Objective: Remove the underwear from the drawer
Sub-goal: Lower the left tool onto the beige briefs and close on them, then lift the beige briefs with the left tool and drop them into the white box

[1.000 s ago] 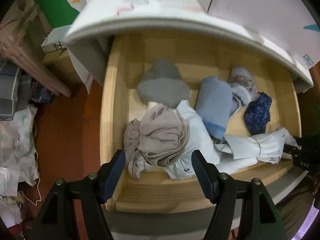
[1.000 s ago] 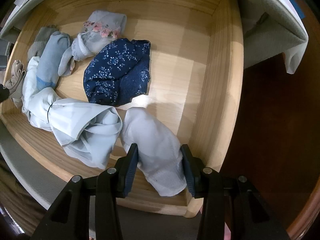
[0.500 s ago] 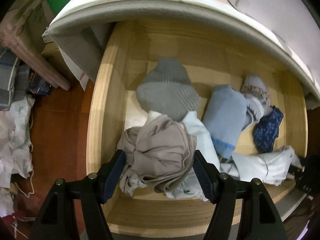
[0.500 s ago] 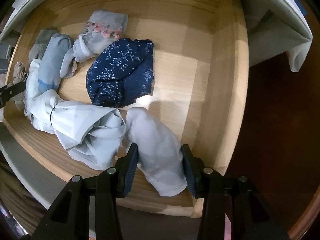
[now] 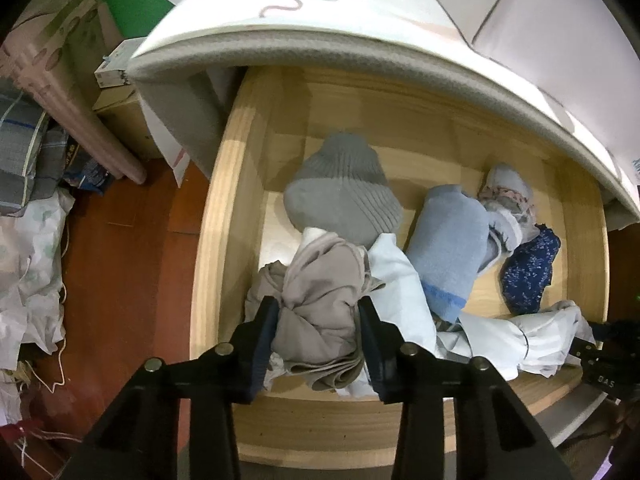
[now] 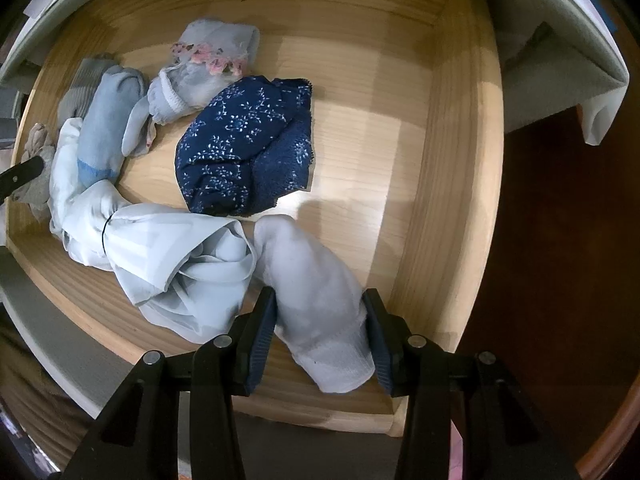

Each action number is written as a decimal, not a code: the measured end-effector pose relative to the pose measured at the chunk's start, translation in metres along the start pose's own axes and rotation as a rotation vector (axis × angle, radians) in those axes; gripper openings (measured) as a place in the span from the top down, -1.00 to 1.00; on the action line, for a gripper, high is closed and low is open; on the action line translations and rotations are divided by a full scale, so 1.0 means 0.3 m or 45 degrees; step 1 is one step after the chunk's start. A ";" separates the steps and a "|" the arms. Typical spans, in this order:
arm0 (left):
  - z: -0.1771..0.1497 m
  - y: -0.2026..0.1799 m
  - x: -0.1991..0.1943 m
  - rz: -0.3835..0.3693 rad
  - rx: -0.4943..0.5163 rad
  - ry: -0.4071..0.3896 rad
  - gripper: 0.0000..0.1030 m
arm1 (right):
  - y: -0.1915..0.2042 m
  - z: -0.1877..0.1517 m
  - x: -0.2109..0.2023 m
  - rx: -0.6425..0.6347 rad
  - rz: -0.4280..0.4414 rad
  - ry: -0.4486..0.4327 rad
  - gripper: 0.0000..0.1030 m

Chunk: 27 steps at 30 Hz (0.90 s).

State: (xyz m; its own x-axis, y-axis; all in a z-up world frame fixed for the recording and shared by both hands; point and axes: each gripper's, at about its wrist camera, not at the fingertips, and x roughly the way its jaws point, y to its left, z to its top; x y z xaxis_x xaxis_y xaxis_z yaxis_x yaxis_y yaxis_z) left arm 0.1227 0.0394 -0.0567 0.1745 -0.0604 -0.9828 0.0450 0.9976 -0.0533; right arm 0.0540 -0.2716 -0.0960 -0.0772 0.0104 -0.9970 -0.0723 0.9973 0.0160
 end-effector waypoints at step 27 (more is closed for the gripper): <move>-0.008 0.001 -0.308 -0.104 0.030 -0.169 0.42 | -0.024 -0.017 -0.009 -0.010 -0.016 -0.011 0.22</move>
State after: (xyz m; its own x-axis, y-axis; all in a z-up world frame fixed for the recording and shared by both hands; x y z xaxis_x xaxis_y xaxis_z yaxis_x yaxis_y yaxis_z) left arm 0.1042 0.0455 0.0335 0.2974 -0.1466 -0.9434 0.0867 0.9882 -0.1262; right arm 0.0497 -0.2791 -0.0930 -0.0674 -0.0017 -0.9977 -0.0809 0.9967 0.0038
